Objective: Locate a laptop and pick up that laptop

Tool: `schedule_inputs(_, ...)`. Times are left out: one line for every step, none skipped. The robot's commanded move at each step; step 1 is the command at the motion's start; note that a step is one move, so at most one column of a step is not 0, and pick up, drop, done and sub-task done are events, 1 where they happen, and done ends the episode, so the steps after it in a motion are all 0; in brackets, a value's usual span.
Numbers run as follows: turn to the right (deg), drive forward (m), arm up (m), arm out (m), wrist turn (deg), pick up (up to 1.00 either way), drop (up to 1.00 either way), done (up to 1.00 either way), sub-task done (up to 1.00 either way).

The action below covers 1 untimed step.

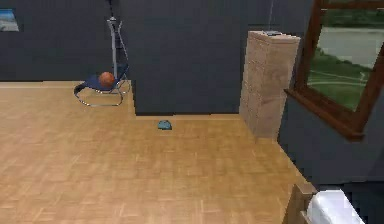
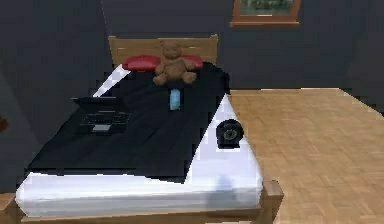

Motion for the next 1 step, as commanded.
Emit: schedule_inputs(0.0,1.0,0.0,0.0,0.0,0.0,0.0,0.0,0.0)
